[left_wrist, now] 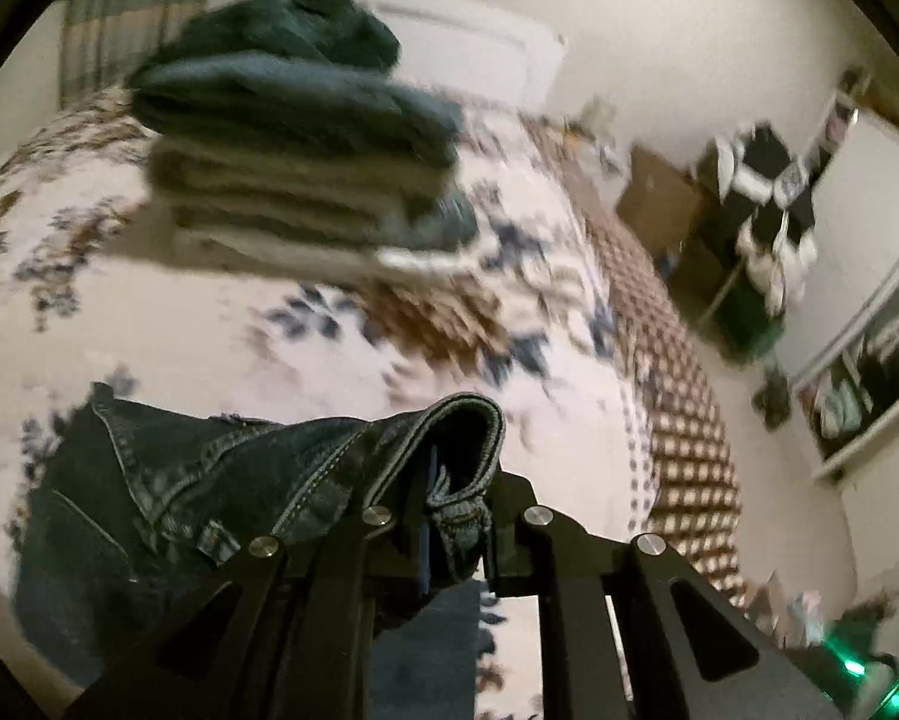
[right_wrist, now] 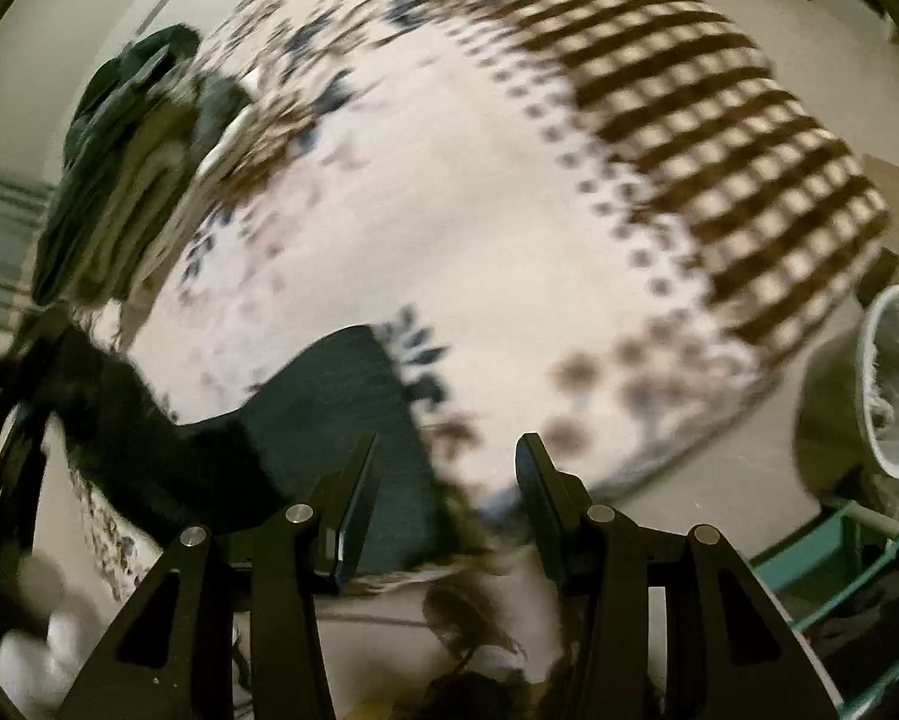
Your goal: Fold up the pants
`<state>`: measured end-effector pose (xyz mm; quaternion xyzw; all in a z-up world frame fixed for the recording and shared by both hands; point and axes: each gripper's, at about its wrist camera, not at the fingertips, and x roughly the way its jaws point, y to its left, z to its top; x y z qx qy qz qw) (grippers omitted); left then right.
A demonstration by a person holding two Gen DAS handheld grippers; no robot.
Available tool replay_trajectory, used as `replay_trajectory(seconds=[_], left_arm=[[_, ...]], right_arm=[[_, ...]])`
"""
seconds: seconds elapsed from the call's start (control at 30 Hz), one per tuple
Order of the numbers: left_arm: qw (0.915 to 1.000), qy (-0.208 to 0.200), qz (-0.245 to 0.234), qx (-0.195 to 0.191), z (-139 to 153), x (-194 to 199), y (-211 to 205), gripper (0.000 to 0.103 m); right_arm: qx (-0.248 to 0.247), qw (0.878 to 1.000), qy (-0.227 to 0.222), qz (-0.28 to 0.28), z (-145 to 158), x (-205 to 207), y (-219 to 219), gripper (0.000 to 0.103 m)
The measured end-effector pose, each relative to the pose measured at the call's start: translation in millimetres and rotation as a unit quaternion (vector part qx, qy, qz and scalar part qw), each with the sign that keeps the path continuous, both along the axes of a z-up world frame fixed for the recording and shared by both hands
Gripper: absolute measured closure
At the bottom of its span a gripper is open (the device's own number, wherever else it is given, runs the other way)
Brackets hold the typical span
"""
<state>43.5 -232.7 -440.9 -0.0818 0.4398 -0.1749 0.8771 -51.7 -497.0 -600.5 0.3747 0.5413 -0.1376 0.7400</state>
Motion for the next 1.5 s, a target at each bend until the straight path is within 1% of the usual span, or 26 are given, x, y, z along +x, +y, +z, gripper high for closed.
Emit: replay_trajectory(seconds=[0.07, 0.1, 0.13, 0.17, 0.2, 0.23, 0.3, 0.33, 0.37, 0.47, 0.53, 0.6, 0.67, 0.73, 0.77, 0.87, 0.93, 0.97, 1.07, 1.1, 1.23, 1.27, 1.33, 1.4, 1.43, 1.5], left_arm=[[0.9983, 0.053, -0.006, 0.021, -14, 7, -12, 0.088], [0.9970, 0.074, -0.005, 0.019, -17, 9, -12, 0.088], [0.9954, 0.095, -0.002, 0.015, -19, 10, -8, 0.084], [0.9942, 0.108, 0.000, 0.005, -19, 8, -4, 0.076], [0.9929, 0.119, -0.002, -0.012, -16, 5, 0, 0.072], [0.9915, 0.127, -0.004, -0.028, -13, 1, 4, 0.066], [0.9897, 0.135, -0.009, -0.048, 0, -10, 13, 0.047], [0.9897, 0.133, -0.013, -0.051, 6, -14, 14, 0.023], [0.9905, 0.124, -0.016, -0.058, 18, -22, 24, 0.013], [0.9917, 0.112, -0.007, -0.062, 40, -26, 55, 0.013], [0.9938, 0.097, 0.026, -0.048, 51, -29, 91, 0.013], [0.9942, 0.085, 0.064, -0.016, 54, -30, 131, 0.013], [0.9918, 0.083, 0.095, 0.021, 47, -29, 167, 0.013], [0.9869, 0.094, 0.120, 0.052, 34, -26, 193, 0.013], [0.9841, 0.103, 0.131, 0.061, 26, -26, 205, 0.013], [0.9776, 0.116, 0.154, 0.084, 7, -29, 228, 0.013], [0.9749, 0.121, 0.162, 0.094, -4, -32, 237, 0.013], [0.9739, 0.122, 0.166, 0.095, -8, -34, 240, 0.013], [0.9703, 0.137, 0.179, 0.088, -19, -34, 250, 0.013], [0.9695, 0.138, 0.184, 0.085, -20, -34, 255, 0.013], [0.9686, 0.136, 0.193, 0.077, -19, -34, 266, 0.013], [0.9689, 0.135, 0.194, 0.074, -19, -34, 268, 0.013], [0.9691, 0.135, 0.195, 0.069, -18, -33, 270, 0.013], [0.9696, 0.132, 0.195, 0.066, -18, -31, 270, 0.013], [0.9699, 0.132, 0.194, 0.064, -18, -30, 268, 0.013], [0.9708, 0.129, 0.194, 0.058, -20, -27, 266, 0.013]], right_arm=[[0.004, 1.000, 0.006, -0.009, -1, -8, -11, 0.053], [0.010, 1.000, 0.006, -0.013, -1, -10, -14, 0.053], [0.019, 1.000, 0.004, -0.016, -2, -11, -16, 0.053], [0.030, 0.999, 0.003, -0.017, -4, -12, -17, 0.051], [0.039, 0.999, 0.002, -0.017, -5, -12, -16, 0.048], [0.051, 0.999, -0.004, -0.018, -7, -12, -12, 0.048], [0.067, 0.998, -0.013, -0.014, -10, -12, -6, 0.046], [0.076, 0.997, -0.015, -0.012, -11, -12, -1, 0.046], [0.086, 0.996, -0.018, -0.008, -13, -12, 3, 0.046], [0.108, 0.993, -0.033, 0.019, -15, -8, 23, 0.044], [0.116, 0.992, -0.041, 0.041, -18, -2, 37, 0.044], [0.128, 0.989, -0.051, 0.058, -20, 5, 51, 0.044], [0.133, 0.987, -0.059, 0.069, -24, 15, 64, 0.044], [0.142, 0.984, -0.073, 0.076, -27, 27, 72, 0.043], [0.146, 0.983, -0.078, 0.080, -29, 34, 77, 0.040], [0.181, 0.976, -0.074, 0.096, -43, 61, 93, 0.040], [0.192, 0.972, -0.079, 0.112, -47, 74, 103, 0.040], [0.185, 0.972, -0.079, 0.120, -49, 80, 109, 0.040], [0.158, 0.973, -0.074, 0.151, -44, 95, 125, 0.095], [0.140, 0.974, -0.075, 0.162, -36, 96, 130, 0.097], [0.153, 0.962, -0.126, 0.190, 21, 85, 140, 0.098], [0.158, 0.959, -0.140, 0.189, 41, 80, 138, 0.098], [0.151, 0.959, -0.155, 0.184, 65, 74, 130, 0.098], [0.137, 0.965, -0.159, 0.160, 79, 71, 114, 0.098], [0.133, 0.968, -0.157, 0.143, 79, 73, 103, 0.098], [0.101, 0.978, -0.139, 0.115, 70, 75, 80, 0.098]])
